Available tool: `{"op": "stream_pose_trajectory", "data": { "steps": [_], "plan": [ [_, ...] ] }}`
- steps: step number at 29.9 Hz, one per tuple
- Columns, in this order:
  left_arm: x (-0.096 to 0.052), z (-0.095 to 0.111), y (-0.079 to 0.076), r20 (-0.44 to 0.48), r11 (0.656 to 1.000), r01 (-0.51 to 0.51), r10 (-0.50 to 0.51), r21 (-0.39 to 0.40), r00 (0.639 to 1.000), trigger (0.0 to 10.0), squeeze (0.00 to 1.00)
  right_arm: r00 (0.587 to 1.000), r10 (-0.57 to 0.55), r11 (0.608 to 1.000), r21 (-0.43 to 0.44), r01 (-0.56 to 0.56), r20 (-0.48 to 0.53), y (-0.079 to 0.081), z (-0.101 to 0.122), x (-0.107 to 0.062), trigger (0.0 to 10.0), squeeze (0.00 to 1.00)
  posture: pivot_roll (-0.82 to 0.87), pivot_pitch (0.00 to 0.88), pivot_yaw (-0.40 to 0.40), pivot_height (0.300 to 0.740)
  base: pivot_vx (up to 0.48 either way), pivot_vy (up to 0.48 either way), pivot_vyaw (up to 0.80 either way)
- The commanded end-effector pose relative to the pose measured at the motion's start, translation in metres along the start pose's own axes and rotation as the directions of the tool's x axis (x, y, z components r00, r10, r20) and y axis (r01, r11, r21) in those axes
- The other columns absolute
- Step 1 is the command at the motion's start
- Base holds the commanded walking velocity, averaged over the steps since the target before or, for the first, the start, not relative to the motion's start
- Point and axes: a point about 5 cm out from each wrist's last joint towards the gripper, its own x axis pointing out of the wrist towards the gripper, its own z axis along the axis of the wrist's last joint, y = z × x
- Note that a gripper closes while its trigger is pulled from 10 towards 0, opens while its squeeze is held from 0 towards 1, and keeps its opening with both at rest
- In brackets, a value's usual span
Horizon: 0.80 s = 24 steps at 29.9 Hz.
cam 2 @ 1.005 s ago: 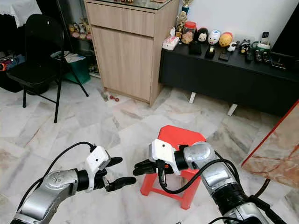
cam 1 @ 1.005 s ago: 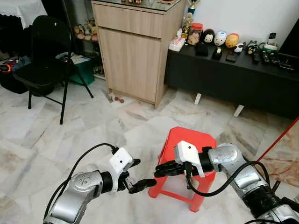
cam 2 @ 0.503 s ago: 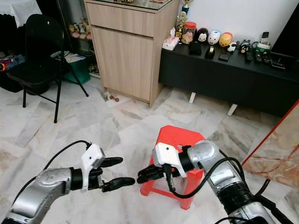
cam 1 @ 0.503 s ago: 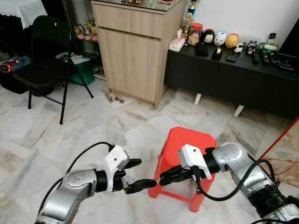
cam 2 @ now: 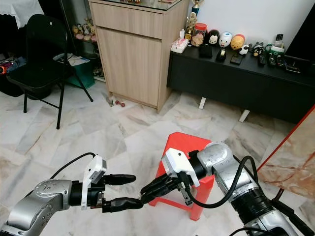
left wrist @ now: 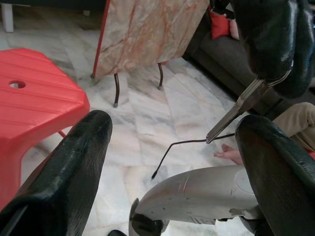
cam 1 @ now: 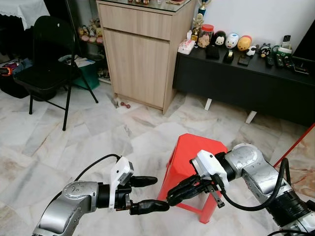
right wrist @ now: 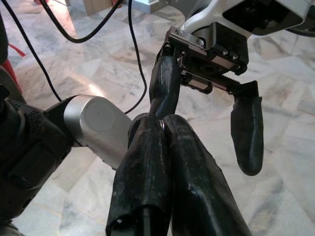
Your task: Hang keys on a hook
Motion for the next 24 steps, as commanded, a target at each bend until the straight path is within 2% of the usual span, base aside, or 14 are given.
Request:
{"op": "stream_pose_trajectory", "data": {
  "steps": [1, 14, 17, 24],
  "plan": [
    [0.0024, 0.0003, -0.0031, -0.002, 0.999, 0.033, -0.033, -0.002, 0.999, 10.0, 0.00, 0.999, 0.033, 0.999, -0.013, -0.033, -0.009, 0.0017, 0.0042, 0.0001, 10.0, 0.00, 0.06, 0.020, -0.101, 0.740, 0.000, 0.000, 0.00],
    [0.0008, 0.0081, -0.0076, -0.006, 0.992, 0.120, -0.119, 0.027, 0.993, 10.0, 0.00, 0.998, 0.068, 0.998, 0.017, -0.068, -0.018, 0.0049, 0.0005, 0.0024, 10.0, 0.00, 0.06, 0.028, -0.104, 0.740, 0.000, 0.000, 0.00],
    [0.0000, 0.0050, -0.0122, -0.044, 0.985, 0.168, -0.166, 0.039, 0.985, 10.0, 0.00, 0.997, 0.070, 0.997, 0.022, -0.069, -0.027, 0.0042, -0.0024, 0.0037, 10.0, 0.00, 0.06, 0.031, -0.105, 0.740, 0.000, 0.000, 0.00],
    [0.0005, 0.0043, -0.0129, -0.078, 0.980, 0.194, -0.190, 0.048, 0.979, 10.0, 0.00, 0.997, 0.073, 0.997, 0.021, -0.073, -0.022, 0.0032, -0.0031, 0.0065, 10.0, 0.00, 0.07, 0.036, -0.104, 0.740, 0.000, 0.000, 0.00]
  ]
}}
